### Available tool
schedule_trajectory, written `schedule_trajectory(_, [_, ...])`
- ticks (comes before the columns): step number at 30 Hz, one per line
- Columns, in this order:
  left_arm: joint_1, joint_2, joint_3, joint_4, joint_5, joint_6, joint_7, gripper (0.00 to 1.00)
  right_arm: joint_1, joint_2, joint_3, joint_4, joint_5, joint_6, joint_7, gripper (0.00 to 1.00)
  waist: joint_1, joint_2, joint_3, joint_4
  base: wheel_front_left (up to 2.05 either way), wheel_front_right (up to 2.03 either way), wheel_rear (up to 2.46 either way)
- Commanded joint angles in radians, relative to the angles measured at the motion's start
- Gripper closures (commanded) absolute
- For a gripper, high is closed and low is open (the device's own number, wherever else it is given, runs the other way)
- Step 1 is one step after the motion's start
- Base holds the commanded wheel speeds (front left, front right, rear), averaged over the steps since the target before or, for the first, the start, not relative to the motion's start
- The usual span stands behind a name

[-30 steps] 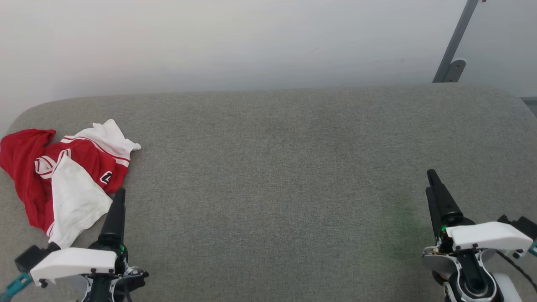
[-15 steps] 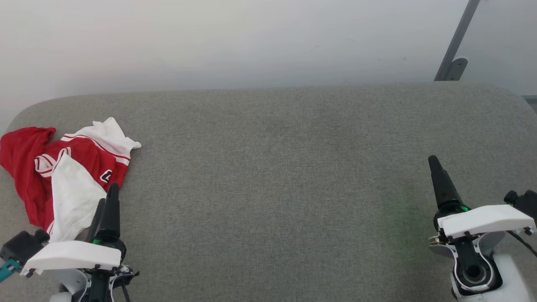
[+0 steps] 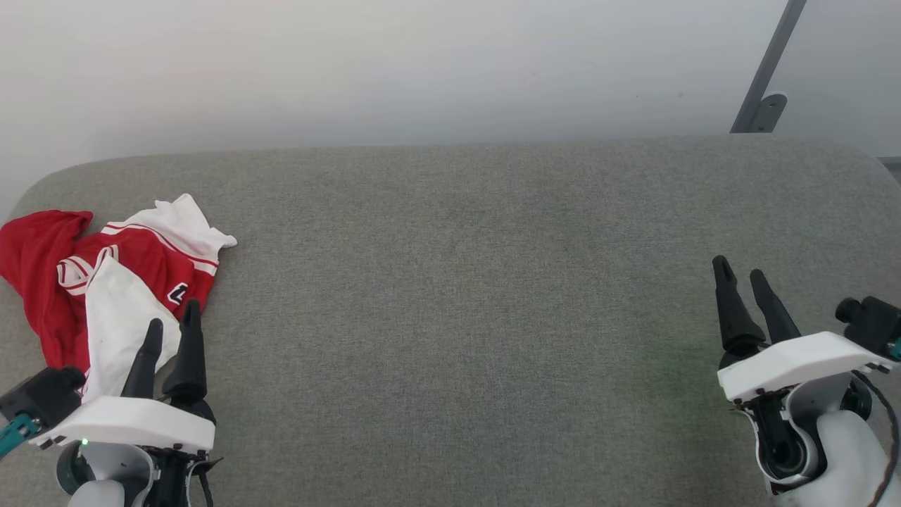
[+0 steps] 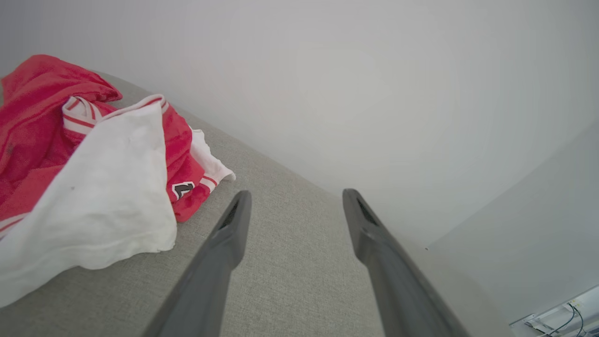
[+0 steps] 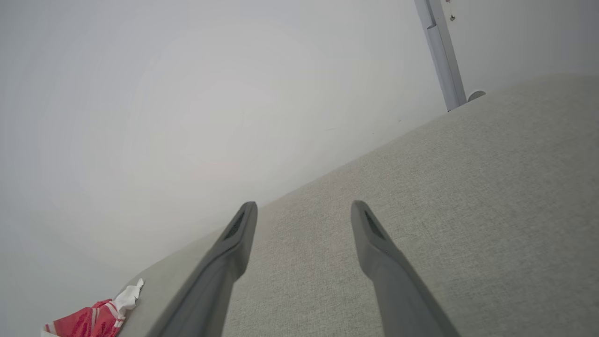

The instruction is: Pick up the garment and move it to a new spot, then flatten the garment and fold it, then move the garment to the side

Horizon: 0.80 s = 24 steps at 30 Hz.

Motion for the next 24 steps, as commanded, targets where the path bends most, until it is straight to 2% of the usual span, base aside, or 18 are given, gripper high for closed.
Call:
schedule_trajectory(1, [-0.024, 0.013, -0.003, -0.016, 0.036, 0.004, -0.01, 0.0, -0.035, -0.007, 0.002, -0.006, -0.041, 0.0, -0.013, 0.0, 0.0, -0.0001, 0.0, 0.0, 0.0, 0.0, 0.0])
schedule_trajectory(12, [-0.007, 0.047, -0.036, -0.035, 0.201, 0.022, -0.044, 0.0, -0.063, 0.001, -0.006, 0.038, -0.3, 0.0, -0.045, 0.0, 0.0, -0.0001, 0.001, -0.003, 0.0, 0.0, 0.0])
schedule_trajectory(19, [0.002, 0.07, -0.063, -0.032, 0.292, 0.037, -0.063, 0.0, -0.083, 0.015, -0.035, 0.062, -0.425, 0.0, -0.065, 0.0, 0.0, -0.0001, 0.001, -0.004, 0.0, 0.0, 0.0])
schedule_trajectory(24, [0.007, 0.079, -0.073, -0.023, 0.323, 0.032, -0.076, 0.0, -0.097, 0.021, -0.036, 0.086, -0.477, 0.0, -0.078, 0.0, 0.0, -0.0001, -0.002, -0.004, 0.0, 0.0, 0.0])
